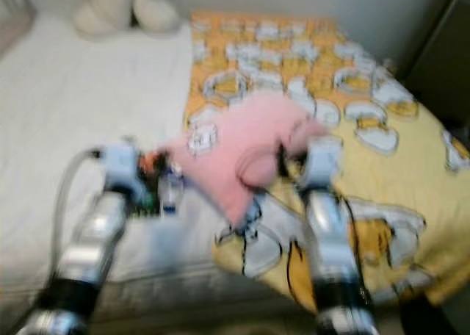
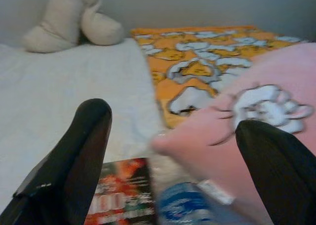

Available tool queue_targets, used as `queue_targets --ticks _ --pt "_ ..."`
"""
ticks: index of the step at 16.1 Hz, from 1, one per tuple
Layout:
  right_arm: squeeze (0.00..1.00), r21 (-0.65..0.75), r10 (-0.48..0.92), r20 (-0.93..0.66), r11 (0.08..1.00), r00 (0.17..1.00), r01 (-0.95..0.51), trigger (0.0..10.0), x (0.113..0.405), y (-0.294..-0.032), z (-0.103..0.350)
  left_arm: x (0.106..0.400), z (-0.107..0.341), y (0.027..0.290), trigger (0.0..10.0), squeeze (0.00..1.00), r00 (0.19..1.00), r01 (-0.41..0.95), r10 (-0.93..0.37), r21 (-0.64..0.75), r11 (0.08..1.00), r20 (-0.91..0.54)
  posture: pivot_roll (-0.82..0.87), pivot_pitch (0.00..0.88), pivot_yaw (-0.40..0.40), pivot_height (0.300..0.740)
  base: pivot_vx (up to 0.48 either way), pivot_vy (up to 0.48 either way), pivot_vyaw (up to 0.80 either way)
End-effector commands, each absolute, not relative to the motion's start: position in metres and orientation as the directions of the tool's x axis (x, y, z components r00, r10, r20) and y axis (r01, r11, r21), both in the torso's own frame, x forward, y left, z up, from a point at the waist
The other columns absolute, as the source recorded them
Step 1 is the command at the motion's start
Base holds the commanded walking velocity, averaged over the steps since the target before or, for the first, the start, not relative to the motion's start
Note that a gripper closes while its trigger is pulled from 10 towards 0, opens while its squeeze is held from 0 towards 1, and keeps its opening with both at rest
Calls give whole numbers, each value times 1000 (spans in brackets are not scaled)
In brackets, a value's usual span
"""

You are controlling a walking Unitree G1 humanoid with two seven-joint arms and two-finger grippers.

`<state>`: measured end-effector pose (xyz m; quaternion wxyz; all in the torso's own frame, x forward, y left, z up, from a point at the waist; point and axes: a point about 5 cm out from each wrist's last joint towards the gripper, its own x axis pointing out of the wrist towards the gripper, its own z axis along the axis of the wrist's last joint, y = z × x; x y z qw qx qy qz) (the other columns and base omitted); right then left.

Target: Clean up the room

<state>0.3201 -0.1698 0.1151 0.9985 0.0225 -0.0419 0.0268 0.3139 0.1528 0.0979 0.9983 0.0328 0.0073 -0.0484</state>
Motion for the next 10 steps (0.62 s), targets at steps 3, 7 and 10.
queue_targets --ticks 3,7,10 --pt "0 89 38 44 995 998 -41 10000 332 -173 114 311 101 153 10000 0 996 87 -87 61 994 -2 -24 0 10 740 0 0 0" --pt "0 102 53 -51 994 997 -47 10000 358 -157 109 294 105 164 10000 0 996 92 -91 104 990 -10 65 103 32 740 0 0 0" --pt "0 120 96 -70 989 993 -87 10000 369 -135 112 274 107 182 10000 0 998 59 -55 153 986 -27 135 159 40 740 0 0 0"
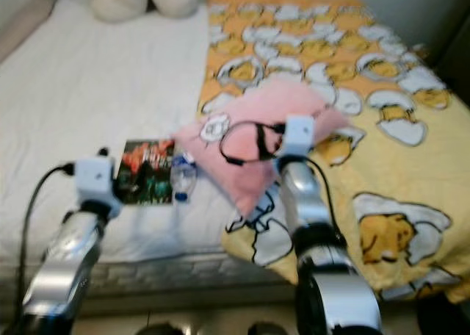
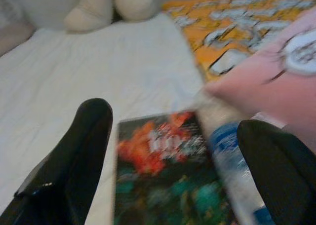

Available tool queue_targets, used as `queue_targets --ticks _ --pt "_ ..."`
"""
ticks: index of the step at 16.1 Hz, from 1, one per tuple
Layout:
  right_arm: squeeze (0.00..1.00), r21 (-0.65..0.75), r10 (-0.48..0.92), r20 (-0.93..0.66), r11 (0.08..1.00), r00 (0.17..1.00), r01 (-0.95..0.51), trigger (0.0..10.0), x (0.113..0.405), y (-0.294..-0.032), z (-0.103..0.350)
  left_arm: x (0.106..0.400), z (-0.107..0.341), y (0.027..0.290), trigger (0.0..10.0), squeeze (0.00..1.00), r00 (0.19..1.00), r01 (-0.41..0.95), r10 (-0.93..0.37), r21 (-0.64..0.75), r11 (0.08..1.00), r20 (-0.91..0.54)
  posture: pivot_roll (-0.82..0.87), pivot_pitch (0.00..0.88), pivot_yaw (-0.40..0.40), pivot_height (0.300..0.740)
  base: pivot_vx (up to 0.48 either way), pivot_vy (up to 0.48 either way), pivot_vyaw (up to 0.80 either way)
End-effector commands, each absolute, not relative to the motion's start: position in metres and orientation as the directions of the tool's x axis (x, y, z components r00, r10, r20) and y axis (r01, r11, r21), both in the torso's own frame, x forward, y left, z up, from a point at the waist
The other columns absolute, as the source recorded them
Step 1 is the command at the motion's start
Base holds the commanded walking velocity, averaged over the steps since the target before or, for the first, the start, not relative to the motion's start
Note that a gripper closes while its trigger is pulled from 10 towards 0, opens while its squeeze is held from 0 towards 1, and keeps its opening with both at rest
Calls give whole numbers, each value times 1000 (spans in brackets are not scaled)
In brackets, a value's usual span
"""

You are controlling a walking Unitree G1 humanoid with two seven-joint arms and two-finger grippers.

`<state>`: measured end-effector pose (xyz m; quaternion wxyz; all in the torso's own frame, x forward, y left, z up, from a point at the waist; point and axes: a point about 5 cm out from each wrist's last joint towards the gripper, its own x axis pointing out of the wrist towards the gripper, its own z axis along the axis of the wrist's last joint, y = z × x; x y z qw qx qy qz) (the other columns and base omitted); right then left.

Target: Clean up the room

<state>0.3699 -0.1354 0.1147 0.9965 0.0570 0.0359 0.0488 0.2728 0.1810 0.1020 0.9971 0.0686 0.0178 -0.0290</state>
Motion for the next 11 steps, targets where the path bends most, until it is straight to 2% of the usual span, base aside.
queue_targets --ticks 1,3,4,7,11 --pt "0 151 94 -116 986 989 -76 10000 370 -128 106 264 109 191 10000 0 999 40 -34 167 985 -37 185 196 45 740 0 0 0" --pt "0 216 75 -226 976 971 -25 10000 368 -123 90 252 115 201 10000 0 999 21 -11 205 979 -50 212 232 48 740 0 0 0" --pt "0 240 44 -299 970 953 30 0 363 -123 78 250 118 206 10000 0 999 12 0 223 975 -54 221 247 44 740 0 0 0" --pt "0 241 25 -352 968 936 65 0 353 -121 62 245 120 211 10000 0 997 2 15 224 975 -73 212 266 46 740 0 0 0" --pt "0 216 1 -364 973 932 83 0 349 -129 55 244 119 201 10000 0 995 38 -19 209 977 -96 187 266 50 740 0 0 0"
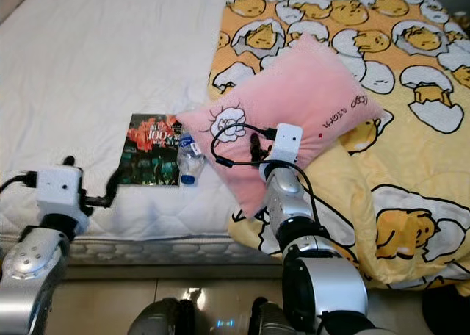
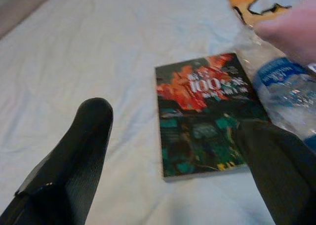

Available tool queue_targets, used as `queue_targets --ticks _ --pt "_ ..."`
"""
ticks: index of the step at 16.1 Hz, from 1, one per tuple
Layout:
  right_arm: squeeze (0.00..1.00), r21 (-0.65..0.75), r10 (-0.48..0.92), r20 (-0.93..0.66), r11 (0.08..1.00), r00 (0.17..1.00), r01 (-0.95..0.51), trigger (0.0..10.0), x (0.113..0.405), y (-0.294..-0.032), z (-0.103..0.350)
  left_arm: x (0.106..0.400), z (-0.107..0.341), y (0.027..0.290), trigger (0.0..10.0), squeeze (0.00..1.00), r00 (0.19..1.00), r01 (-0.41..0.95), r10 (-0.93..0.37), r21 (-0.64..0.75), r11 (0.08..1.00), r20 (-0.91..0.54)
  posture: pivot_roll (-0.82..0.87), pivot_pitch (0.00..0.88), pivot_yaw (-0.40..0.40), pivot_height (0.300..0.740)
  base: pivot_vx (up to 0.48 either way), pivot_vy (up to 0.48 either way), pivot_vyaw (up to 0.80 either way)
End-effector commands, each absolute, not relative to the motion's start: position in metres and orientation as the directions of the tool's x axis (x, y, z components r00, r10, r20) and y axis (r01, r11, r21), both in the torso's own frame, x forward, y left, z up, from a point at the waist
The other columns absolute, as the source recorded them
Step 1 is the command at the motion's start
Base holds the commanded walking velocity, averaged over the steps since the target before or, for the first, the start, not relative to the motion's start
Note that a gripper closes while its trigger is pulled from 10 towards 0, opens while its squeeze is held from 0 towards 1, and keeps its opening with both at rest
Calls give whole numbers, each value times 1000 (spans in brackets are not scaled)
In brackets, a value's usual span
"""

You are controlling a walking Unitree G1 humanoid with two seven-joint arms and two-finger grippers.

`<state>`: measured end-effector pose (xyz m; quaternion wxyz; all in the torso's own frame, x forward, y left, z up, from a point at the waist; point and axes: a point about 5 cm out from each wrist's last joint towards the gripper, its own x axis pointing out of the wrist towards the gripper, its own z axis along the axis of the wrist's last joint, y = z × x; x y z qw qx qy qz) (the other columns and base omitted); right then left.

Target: Clean up the room

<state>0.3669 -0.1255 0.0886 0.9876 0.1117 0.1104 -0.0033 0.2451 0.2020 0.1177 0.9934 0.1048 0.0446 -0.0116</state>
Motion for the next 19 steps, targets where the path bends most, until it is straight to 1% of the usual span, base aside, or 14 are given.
queue_targets --ticks 1,9,11,14,15,16,18,19 --pt "0 211 -2 -360 974 933 84 0 348 -131 54 245 118 199 10000 0 995 47 -28 202 978 -99 174 263 52 740 0 0 0" --pt "0 178 26 -343 983 939 38 0 348 -135 56 256 114 188 10000 0 991 84 -65 173 981 -115 123 249 51 740 0 0 0" --pt "0 180 28 -345 983 938 36 0 351 -137 58 262 115 186 10000 0 991 89 -71 168 982 -110 108 236 49 740 0 0 0" --pt "0 171 65 -342 985 937 -6 0 354 -134 63 268 114 181 10000 0 992 95 -80 159 983 -102 95 213 42 740 0 0 0" --pt "0 89 118 -310 992 943 -95 0 362 -140 75 275 117 176 10000 0 993 93 -82 145 985 -80 86 190 33 740 0 0 0" --pt "0 32 135 -309 991 941 -132 0 366 -149 83 280 118 174 10000 0 994 92 -83 137 986 -71 77 172 25 740 0 0 0" --pt "0 -120 187 -260 967 947 -224 0 377 -173 109 286 118 168 10000 0 995 92 -86 118 989 -54 61 145 17 740 0 0 0" --pt "0 -171 195 -250 955 949 -241 0 381 -183 121 290 118 165 10000 0 995 95 -90 109 990 -53 44 119 8 740 0 0 0"
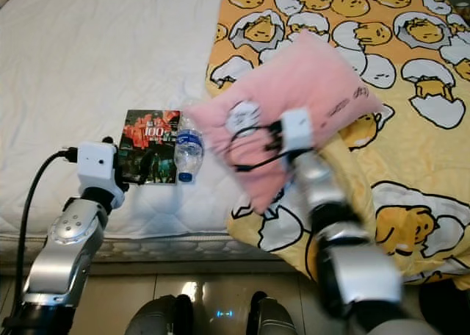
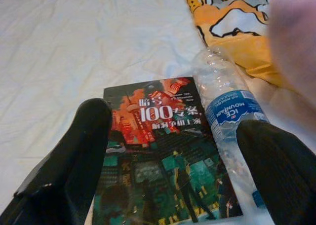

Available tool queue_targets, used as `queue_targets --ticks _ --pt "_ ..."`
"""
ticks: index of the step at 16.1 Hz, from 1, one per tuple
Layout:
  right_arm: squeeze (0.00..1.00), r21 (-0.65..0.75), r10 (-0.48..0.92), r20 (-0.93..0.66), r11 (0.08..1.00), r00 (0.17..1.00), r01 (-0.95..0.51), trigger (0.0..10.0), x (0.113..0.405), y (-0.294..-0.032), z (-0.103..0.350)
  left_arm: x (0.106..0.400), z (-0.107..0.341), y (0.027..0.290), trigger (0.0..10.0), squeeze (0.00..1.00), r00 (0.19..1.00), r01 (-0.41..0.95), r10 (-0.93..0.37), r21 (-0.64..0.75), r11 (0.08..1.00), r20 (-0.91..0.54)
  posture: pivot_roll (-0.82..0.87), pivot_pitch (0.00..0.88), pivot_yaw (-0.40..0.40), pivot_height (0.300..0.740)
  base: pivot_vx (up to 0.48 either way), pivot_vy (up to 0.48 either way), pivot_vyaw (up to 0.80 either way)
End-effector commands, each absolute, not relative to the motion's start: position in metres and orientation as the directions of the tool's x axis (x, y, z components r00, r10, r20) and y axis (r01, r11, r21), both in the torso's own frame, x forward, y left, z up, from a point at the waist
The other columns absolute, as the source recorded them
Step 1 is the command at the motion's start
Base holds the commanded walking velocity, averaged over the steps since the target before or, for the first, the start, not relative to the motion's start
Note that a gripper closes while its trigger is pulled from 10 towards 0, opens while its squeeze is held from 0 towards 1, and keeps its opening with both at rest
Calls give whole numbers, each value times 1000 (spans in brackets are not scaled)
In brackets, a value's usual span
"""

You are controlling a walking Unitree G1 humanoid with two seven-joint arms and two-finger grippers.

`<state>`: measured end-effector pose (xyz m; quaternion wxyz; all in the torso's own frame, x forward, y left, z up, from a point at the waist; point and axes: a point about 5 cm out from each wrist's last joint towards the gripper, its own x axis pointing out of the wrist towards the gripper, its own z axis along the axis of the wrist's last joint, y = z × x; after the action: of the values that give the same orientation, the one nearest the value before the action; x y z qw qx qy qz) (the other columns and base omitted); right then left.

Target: Clean up the room

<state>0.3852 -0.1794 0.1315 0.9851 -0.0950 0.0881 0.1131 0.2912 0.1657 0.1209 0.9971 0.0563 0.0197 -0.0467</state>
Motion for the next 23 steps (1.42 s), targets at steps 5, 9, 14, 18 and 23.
queue_targets --ticks 5,9,14,18,23 --pt "0 -371 197 -193 892 961 -258 0 397 -224 184 304 117 152 10000 0 994 108 -105 79 991 -32 15 68 -3 740 0 0 0" --pt "0 -563 243 -225 758 944 -330 0 398 -235 209 312 118 149 10000 0 994 110 -109 71 991 -14 12 39 -6 740 0 0 0" --pt "0 -732 372 -311 494 875 -470 0 388 -257 254 313 112 145 10000 0 995 97 -97 35 995 -11 5 10 -31 740 0 0 0" --pt "0 -767 256 -426 407 868 -497 0 380 -280 233 315 111 140 10000 0 995 101 -101 23 995 -5 8 3 -39 740 0 0 0" --pt "906 -818 65 -438 385 897 -427 10000 359 -303 165 311 116 122 10000 0 982 186 -187 16 982 35 23 13 -36 740 0 0 0"
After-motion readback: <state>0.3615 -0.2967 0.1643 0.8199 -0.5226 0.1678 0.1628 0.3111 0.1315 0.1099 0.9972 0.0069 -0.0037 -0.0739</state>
